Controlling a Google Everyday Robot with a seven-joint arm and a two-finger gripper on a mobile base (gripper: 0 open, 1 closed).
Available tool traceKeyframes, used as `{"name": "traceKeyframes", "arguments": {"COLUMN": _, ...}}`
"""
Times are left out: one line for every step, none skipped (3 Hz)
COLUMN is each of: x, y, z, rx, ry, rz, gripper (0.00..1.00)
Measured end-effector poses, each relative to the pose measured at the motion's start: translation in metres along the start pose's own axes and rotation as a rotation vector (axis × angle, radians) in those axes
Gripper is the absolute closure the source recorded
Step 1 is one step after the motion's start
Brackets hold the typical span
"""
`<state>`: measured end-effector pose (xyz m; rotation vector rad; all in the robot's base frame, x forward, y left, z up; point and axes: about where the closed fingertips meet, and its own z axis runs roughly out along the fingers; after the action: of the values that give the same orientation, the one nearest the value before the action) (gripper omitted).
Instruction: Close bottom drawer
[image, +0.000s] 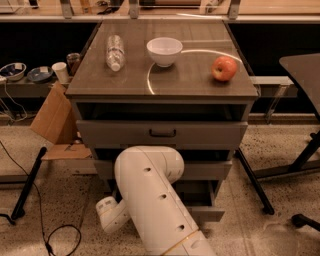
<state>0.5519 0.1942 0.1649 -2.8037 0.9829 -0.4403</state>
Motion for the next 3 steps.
{"name": "traceKeyframes", "arguments": {"x": 0.006, "y": -0.012, "z": 0.005, "rx": -0.011, "ry": 0.006, "rz": 0.021, "gripper": 1.00}}
{"name": "traceKeyframes", "arguments": {"x": 0.012, "y": -0.020, "z": 0.008, "rx": -0.019, "ry": 0.014, "rz": 0.034, "gripper": 1.00}}
{"name": "traceKeyframes", "arguments": {"x": 0.028, "y": -0.022, "z": 0.010, "rx": -0.030, "ry": 0.019, "rz": 0.055, "gripper": 1.00}}
